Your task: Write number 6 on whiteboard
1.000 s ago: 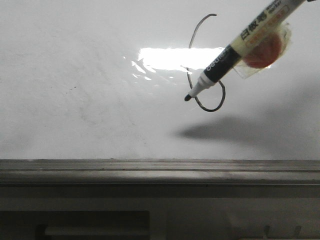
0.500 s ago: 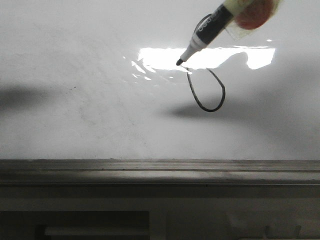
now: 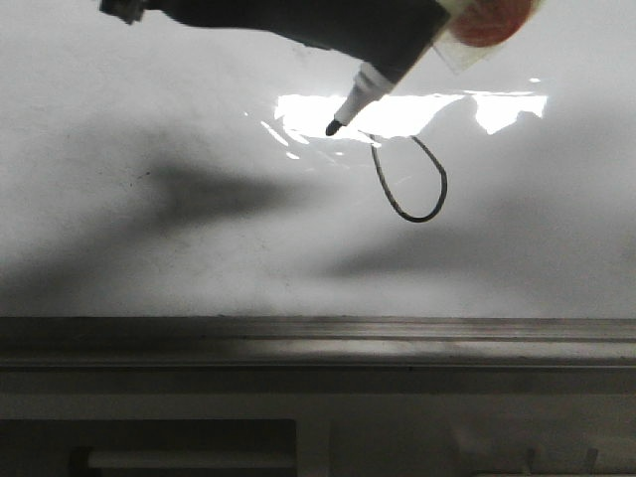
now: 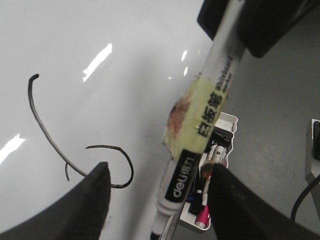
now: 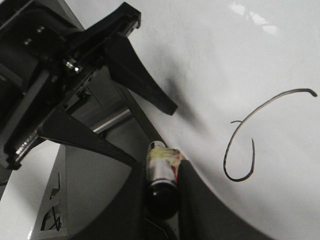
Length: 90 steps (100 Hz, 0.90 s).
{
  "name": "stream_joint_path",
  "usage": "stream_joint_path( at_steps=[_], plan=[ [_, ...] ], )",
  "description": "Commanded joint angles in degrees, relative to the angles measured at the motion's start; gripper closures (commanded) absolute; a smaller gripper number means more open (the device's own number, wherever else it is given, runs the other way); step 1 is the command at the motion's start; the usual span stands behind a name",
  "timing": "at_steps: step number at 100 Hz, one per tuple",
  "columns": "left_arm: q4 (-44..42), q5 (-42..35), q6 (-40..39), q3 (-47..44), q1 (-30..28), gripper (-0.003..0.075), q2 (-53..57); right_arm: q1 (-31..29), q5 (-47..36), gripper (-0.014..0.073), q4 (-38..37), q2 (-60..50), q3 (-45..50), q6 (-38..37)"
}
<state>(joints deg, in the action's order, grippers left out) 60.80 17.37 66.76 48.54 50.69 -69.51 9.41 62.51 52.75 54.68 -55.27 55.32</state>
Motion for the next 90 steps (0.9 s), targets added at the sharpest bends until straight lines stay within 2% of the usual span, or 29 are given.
stream_joint_path(
  at_steps=[1,16,34,56,64,69,76,86,90],
  plan=[
    [1.50,-1.91,0.14,2.91,0.56,0.0335,-0.25,-0.06,-0.93,0.0638,3.06,-0.36,-1.98,-0.16],
    [1.50,-1.91,0.14,3.57,0.56,0.0359,-1.14,-0.06,-0.93,0.0638,3.06,-0.36,-1.98,-0.16],
    [1.50,-1.91,0.28,3.57,0.56,0.0526,-1.24,-0.06,-0.89,0.0638,3.06,-0.36,-1.98,-0.16],
    [1.28,-1.80,0.28,3.57,0.56,0.0663,-1.27,-0.06,-0.73,0.0638,3.06,-0.36,-1.98,-0.16],
    [1.28,-1.80,0.28,3.57,0.56,0.0743,-1.27,-0.06,-0.72,0.0624,3.06,-0.36,-1.98,-0.16],
    [1.28,-1.80,0.28,3.57,0.56,0.0741,-1.27,-0.06,-0.45,0.0585,3.06,-0.36,-1.98,-0.16],
    [1.28,-1.80,0.28,3.57,0.56,0.0741,-1.27,-0.06,-0.45,0.0487,3.06,-0.36,-1.98,-0.16],
    [1.28,-1.80,0.28,3.57,0.56,0.0741,-0.91,-0.06,-0.84,0.0281,3.32,-0.36,-1.98,-0.33],
    [1.28,-2.04,0.06,3.57,0.56,0.0741,-0.77,-0.06,-1.10,0.0226,3.32,-0.36,-1.98,-0.59]
  ],
)
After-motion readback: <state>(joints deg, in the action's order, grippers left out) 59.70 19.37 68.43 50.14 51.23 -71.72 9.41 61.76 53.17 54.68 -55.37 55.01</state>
